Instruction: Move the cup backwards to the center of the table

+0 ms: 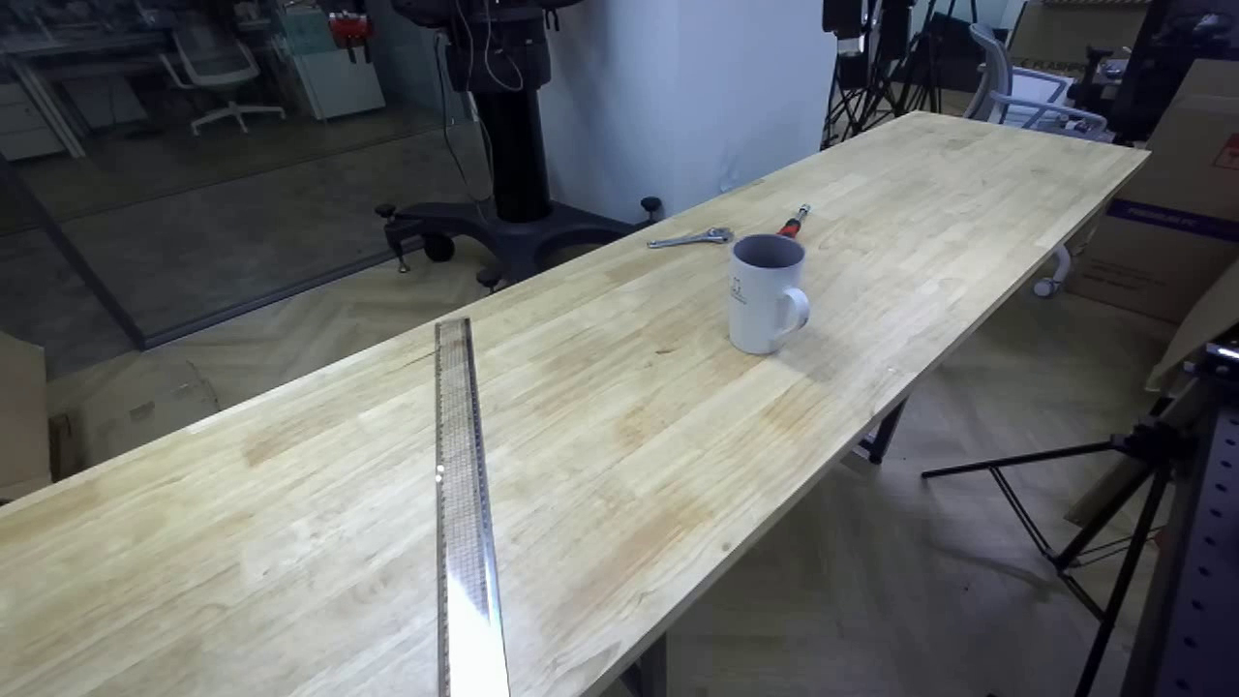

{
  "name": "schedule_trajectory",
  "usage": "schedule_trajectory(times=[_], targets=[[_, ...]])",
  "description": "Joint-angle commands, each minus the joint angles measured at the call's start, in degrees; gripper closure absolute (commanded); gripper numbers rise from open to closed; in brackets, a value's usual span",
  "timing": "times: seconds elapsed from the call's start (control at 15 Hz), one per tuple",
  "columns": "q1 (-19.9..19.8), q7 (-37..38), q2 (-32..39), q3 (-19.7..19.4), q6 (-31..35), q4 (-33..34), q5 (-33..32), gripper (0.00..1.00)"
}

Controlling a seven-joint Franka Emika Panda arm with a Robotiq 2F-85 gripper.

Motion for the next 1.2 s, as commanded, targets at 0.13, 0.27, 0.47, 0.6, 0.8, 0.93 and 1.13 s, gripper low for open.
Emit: schedule_trajectory(times=[0.13,0.27,0.47,0.6,0.8,0.93,1.13], targets=[[0.4,-0.1,3.5,-0.4,3.8,1.9,1.3,0.0],[0.3,-0.8,5.7,-0.3,5.6,2.3,3.4,0.0],[0.1,-1.2,9.1,0.2,8.6,2.7,5.6,0.0],[0.1,-1.5,11.4,0.7,9.8,3.3,6.9,0.0],[0.8,0.6,15.3,0.6,10.9,5.2,3.2,0.0],[1.2,1.1,18.1,0.6,12.1,6.9,2.0,0.0],[1.5,2.0,21.6,0.8,13.9,8.5,1.4,0.0]])
